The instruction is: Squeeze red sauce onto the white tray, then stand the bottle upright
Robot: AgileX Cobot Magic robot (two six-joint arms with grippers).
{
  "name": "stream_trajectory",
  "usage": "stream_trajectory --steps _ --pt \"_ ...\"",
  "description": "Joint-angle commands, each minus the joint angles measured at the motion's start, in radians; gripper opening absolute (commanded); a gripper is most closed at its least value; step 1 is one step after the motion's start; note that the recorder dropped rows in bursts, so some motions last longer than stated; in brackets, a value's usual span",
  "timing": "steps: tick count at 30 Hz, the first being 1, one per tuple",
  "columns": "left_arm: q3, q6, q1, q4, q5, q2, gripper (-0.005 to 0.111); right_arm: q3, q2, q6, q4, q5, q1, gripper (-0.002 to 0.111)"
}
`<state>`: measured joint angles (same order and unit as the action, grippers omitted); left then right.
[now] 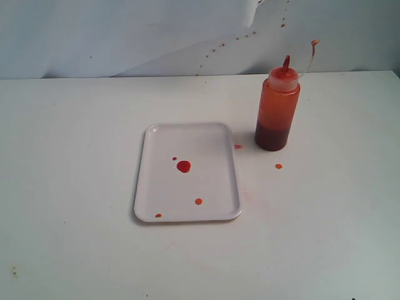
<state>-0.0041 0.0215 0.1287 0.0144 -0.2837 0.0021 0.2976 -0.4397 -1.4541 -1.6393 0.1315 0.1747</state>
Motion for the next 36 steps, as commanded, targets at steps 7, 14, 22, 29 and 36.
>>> stream_trajectory --steps 7,14,22,29,36 --pt "0.004 -0.012 -0.001 -0.014 -0.009 -0.002 0.0 -0.005 0.004 -0.003 0.002 0.0 0.003 0.0" --pt "0.004 -0.014 -0.032 -0.027 -0.04 -0.002 0.0 -0.005 0.004 -0.003 0.002 0.0 0.003 0.0" --pt "0.004 -0.022 -0.131 -0.02 -0.074 -0.002 0.0 -0.005 0.004 -0.003 0.002 0.0 0.003 0.0" --pt "0.004 -0.046 -0.137 -0.009 -0.072 -0.002 0.0 -0.005 0.004 -0.003 0.002 0.0 0.003 0.0" --pt "0.004 -0.044 -0.137 -0.014 -0.063 -0.002 0.0 -0.005 0.004 -0.003 0.002 -0.002 0.003 0.0"
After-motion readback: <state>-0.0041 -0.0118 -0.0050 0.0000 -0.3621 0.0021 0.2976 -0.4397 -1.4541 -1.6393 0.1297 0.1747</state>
